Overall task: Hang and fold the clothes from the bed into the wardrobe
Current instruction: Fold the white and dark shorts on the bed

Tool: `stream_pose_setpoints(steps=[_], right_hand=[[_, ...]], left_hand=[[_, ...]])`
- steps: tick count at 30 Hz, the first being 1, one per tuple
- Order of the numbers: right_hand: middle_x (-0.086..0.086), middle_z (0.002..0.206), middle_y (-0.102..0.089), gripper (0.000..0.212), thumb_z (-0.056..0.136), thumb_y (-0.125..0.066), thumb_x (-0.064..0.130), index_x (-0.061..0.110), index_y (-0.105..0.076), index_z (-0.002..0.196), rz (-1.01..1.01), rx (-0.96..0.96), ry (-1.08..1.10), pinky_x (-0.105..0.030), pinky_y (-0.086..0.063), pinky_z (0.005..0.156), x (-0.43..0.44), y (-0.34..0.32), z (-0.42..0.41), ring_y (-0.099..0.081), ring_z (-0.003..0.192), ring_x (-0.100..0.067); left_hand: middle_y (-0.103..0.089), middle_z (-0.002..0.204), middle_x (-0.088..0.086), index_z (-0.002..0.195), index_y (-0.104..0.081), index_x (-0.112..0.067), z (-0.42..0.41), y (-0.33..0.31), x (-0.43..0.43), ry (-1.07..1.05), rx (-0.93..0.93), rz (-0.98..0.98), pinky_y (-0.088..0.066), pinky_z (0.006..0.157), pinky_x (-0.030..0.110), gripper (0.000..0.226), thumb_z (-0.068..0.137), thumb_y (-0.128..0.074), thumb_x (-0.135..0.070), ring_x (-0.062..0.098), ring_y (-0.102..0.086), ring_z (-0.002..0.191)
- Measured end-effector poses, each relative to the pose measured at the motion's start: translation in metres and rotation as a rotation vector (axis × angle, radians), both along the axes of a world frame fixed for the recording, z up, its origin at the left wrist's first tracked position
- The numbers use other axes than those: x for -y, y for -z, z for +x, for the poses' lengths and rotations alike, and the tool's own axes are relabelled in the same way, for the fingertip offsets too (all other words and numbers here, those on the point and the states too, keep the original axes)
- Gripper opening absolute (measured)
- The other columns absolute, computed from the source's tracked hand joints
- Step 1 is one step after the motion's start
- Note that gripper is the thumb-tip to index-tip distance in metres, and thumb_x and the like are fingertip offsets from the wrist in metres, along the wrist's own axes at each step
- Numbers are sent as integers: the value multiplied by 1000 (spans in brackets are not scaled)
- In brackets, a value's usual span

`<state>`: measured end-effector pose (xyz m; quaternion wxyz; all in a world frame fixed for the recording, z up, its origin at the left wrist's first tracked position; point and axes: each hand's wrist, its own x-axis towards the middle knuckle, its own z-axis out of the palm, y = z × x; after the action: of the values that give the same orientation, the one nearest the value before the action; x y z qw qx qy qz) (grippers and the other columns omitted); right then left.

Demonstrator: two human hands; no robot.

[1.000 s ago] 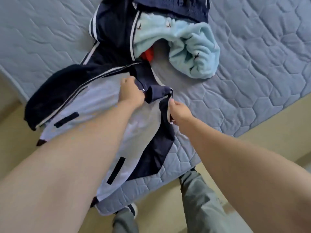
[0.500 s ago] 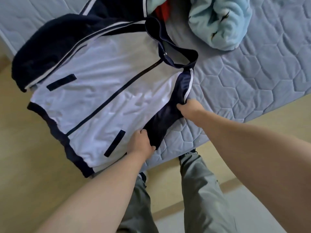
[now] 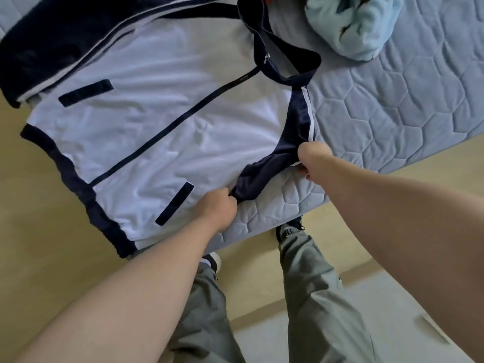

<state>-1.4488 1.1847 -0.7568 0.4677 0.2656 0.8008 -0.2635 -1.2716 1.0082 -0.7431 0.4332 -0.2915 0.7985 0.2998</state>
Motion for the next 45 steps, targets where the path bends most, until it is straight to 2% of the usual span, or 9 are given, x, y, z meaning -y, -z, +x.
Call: stream_pose_setpoints(steps=[6, 12, 15, 20, 24, 31, 35, 38, 45], right_hand=[[-7, 97, -64, 26, 83, -65, 23, 11, -57, 104, 11, 2, 184, -37, -55, 85, 10, -7, -7, -63, 89, -26], [-9, 96, -61, 31, 83, -72, 20, 11, -60, 111, -29, 2, 359, -32, -57, 49, 6, -7, -1, -63, 83, -27], [-5, 82, -56, 35, 83, -71, 31, 10, -57, 108, 29, -47, 267, -27, -46, 49, 1, -7, 7, -55, 68, -23], [-1, 80, -56, 38, 81, -67, 42, 13, -56, 101, 40, -108, 252, -31, -52, 63, 0, -10, 16, -57, 68, -21], [-2, 82, -56, 33, 83, -64, 39, 13, -56, 101, 17, -131, 256, -28, -48, 59, 2, -13, 21, -59, 71, -22], [-2, 68, -49, 19, 93, -58, 24, 16, -49, 78, -91, -78, 371, -16, -35, 37, 10, -22, 25, -44, 44, -13], [-5, 67, -51, 16, 89, -61, 25, 15, -53, 81, -115, -62, 441, -18, -33, 43, 20, -30, 27, -44, 41, -15], [-4, 65, -62, 22, 90, -58, 34, 13, -57, 88, -205, -119, 458, -17, -33, 42, 30, -34, 26, -48, 39, -14], [-1, 74, -72, 27, 92, -42, 36, 17, -55, 107, -348, -113, 353, -26, -42, 54, 59, -44, 21, -61, 52, -18]], left_hand=[[-59, 75, -3, 84, -51, -26, 14, -20, 1, 125, -91, 39, -36, 55, 29, 49, 86, -43, -74, 17, -52, 64], [-56, 101, 4, 82, -38, -18, 37, -29, -21, 332, -202, -18, -39, 66, 33, 18, 87, -54, -11, 31, -55, 76], [-55, 85, -2, 79, -41, -19, 41, -31, -30, 108, -70, 145, -38, 67, 28, 22, 84, -62, -17, 30, -61, 87], [-73, 94, 0, 109, -67, -12, 37, -38, -33, -775, 342, 534, -50, 67, 28, 37, 84, -76, -37, 18, -68, 89], [-76, 95, 12, 110, -71, -7, 36, -41, -12, -1088, 342, 695, -56, 70, 34, 35, 89, -68, -36, 28, -73, 76], [-72, 111, 14, 101, -77, -3, 27, -63, 45, -1443, 67, 1005, -57, 87, 38, 37, 78, -55, -22, 29, -70, 98], [-70, 97, 13, 85, -73, -6, 21, -64, 53, -1703, -143, 797, -52, 94, 41, 22, 83, -53, -14, 32, -67, 94], [-63, 112, 13, 110, -60, -2, 20, -52, 58, -2108, -325, 745, -51, 98, 45, 22, 93, -50, -11, 32, -64, 108], [-68, 112, 0, 109, -66, -20, 34, -29, 39, -1388, 110, 326, -49, 86, 37, 29, 82, -71, -31, 17, -63, 103]])
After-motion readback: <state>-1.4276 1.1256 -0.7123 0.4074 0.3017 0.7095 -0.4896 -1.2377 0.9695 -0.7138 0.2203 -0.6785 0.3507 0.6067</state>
